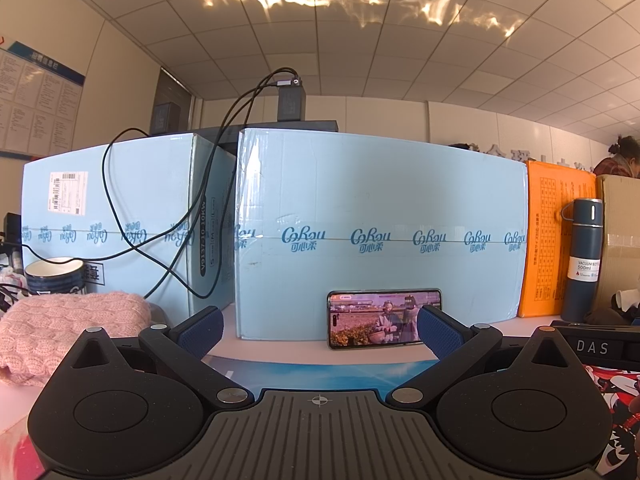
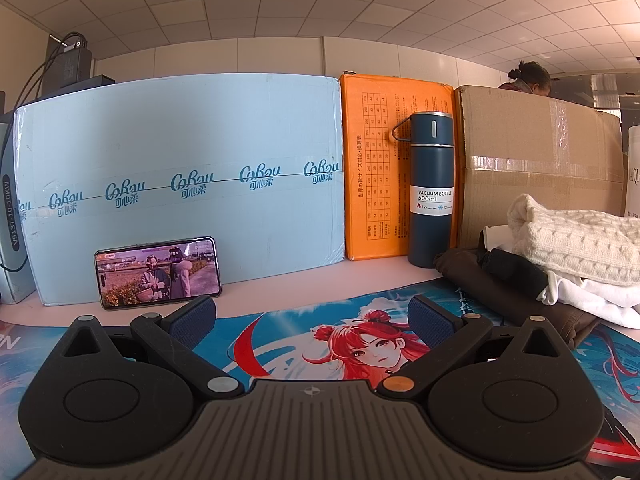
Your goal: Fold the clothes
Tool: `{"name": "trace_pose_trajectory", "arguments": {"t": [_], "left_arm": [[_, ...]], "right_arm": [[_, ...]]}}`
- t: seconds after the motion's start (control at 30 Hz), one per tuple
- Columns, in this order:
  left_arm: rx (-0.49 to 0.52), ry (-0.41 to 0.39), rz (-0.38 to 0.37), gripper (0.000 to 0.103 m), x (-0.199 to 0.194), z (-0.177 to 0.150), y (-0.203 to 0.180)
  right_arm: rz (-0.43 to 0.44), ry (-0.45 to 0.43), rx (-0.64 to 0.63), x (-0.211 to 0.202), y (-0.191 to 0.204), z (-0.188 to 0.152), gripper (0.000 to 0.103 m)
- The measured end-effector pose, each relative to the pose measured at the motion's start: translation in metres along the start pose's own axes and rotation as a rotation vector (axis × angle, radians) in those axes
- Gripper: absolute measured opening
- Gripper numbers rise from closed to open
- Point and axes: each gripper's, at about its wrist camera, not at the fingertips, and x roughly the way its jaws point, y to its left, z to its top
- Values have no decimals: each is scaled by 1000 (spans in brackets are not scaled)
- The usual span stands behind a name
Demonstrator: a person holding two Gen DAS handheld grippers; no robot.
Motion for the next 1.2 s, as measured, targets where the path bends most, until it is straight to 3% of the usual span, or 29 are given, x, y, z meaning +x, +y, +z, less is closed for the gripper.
{"name": "trace_pose_trajectory", "arguments": {"t": [1.0, 1.2], "left_arm": [[1, -1, 0, 103, -1, 0, 0], [-8, -16, 2, 103, -4, 2, 1]], "right_arm": [[5, -1, 3, 0, -2, 0, 103], [19, 47, 28, 4, -6, 0, 103]]}}
